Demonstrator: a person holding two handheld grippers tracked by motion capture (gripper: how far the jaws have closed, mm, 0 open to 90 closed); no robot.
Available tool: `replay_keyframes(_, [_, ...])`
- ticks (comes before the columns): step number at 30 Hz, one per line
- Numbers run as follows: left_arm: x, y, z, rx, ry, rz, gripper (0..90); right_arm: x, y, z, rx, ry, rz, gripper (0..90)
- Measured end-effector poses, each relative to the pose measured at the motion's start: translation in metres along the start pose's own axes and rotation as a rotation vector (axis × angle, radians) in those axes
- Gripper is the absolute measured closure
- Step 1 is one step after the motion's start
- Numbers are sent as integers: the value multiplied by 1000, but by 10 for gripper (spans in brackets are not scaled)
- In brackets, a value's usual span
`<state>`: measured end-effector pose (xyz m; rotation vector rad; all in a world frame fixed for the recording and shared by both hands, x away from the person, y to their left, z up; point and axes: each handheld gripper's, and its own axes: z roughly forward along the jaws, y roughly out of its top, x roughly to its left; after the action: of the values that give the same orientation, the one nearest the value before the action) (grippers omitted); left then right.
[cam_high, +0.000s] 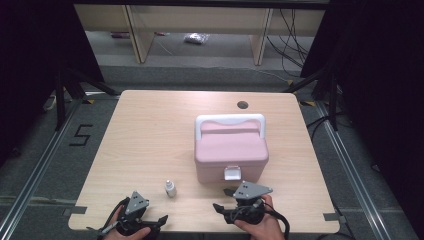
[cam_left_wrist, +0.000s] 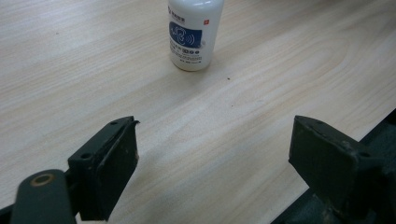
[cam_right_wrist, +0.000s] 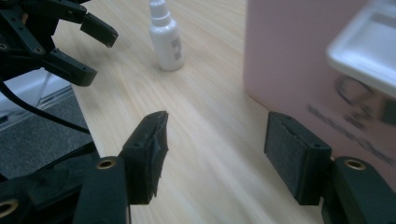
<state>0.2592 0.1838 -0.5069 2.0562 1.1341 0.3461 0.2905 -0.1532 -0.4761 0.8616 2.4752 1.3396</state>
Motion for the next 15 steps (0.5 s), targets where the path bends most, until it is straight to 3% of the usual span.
replay_keyframes(4, [0,-1,0,6,1,3,150,12,11,24,13,1,-39,413])
replay_keyframes(9, [0,-2,-1,-6,-4,10,150,16,15,37,16,-8,-45,418])
replay_keyframes(10, [2,-1,-4,26,-1,38,151,17,17,43,42,-1,-56,417])
replay_keyframes(11, [1,-1,-1,2,11,11,151,17,17,43,42,-1,-56,417])
replay_keyframes(15, [2,-2,-2,14,16,10,152,21,22,56,52,2,-59,418])
